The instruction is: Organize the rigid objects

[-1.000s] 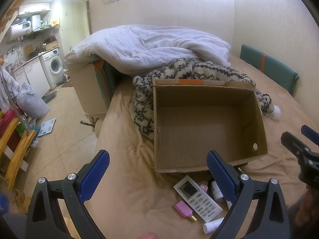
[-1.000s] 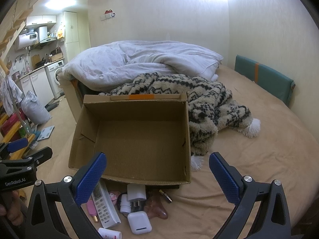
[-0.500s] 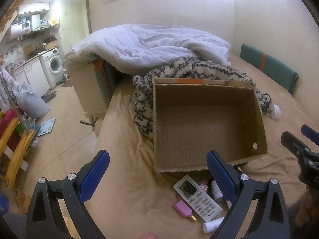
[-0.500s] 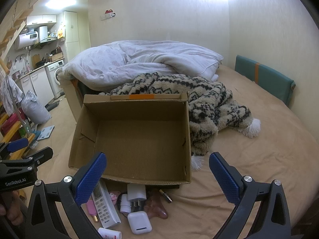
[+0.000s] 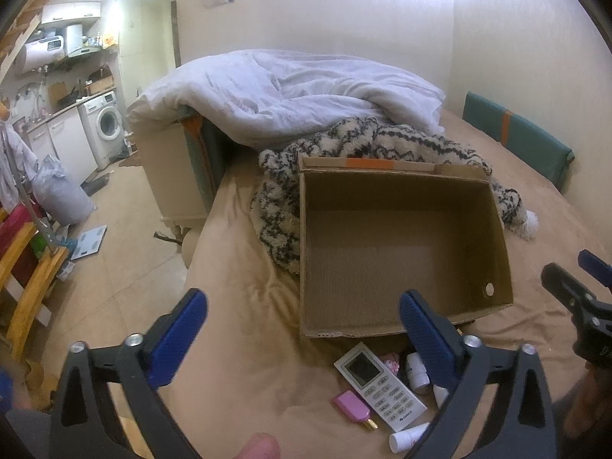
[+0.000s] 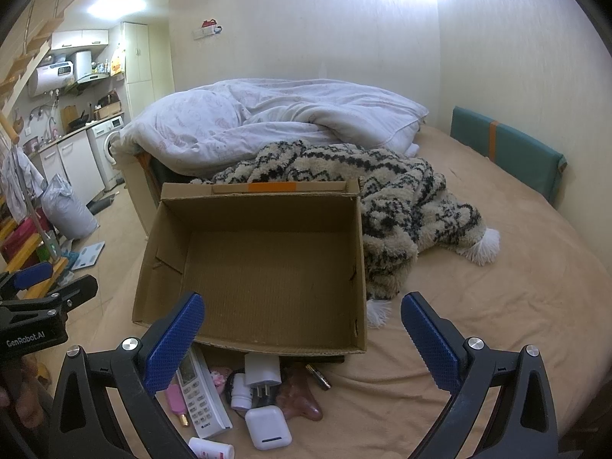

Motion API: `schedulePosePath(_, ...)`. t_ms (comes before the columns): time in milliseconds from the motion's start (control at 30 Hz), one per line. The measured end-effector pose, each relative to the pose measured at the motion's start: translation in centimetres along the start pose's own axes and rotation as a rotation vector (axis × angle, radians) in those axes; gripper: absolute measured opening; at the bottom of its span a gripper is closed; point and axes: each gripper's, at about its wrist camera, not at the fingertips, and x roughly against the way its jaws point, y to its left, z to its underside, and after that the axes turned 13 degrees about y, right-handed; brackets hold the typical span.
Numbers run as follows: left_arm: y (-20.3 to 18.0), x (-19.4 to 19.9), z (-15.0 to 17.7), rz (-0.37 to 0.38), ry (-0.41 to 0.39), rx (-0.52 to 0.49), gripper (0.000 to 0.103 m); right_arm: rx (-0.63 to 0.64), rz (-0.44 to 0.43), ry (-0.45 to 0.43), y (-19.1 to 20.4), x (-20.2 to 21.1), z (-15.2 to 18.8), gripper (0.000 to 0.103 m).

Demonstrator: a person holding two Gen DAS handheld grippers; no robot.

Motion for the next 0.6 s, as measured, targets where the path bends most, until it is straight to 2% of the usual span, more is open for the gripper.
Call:
schedulePosePath(133, 0.4, -0.3, -0.1, -0.012, 0.014, 0.010, 0.103, -0.003, 0.003, 0.002, 0.0, 0.0, 0.0, 0.103)
schedulePosePath(200, 0.7, -0.5, -0.2, -0.017, 0.021, 0.017, 0.103, -0.012, 0.037, 0.014, 0.0, 0.0, 0.0, 0.103)
schedulePosePath(300, 1.1, -1.5, -0.3, -0.004, 0.062, 0.012, 0.103, -0.016, 0.031, 0.024, -0.1, 0.0, 0.0, 0.103)
schedulePosePath(467, 1.6, -4.6, 0.1, 0.007, 0.230, 0.011, 0.103, -0.034, -0.025, 0.122, -0.2, -1.2, 0.2, 0.103)
schedulePosePath(600, 2.0, -6.9, 0.7, 0.013, 0.346, 0.026, 0.103, -0.035, -0.055, 0.266, 0.2, -3.7, 1.0, 0.103)
